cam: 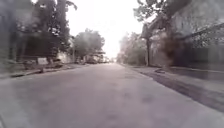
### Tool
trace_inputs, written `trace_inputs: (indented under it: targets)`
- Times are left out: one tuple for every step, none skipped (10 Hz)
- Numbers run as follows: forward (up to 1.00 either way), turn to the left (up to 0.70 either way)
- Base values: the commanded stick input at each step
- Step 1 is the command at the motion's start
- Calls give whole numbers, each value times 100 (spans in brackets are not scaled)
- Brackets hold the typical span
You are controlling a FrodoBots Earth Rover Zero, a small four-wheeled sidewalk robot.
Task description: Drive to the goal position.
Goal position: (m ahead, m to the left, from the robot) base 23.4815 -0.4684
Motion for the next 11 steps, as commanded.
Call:
trace_inputs:
  targets:
    - [100,0]
    - [100,0]
    - [100,0]
    - [100,0]
    - [100,0]
    - [100,0]
    - [100,0]
    - [100,0]
    - [100,0]
    - [100,0]
    - [100,0]
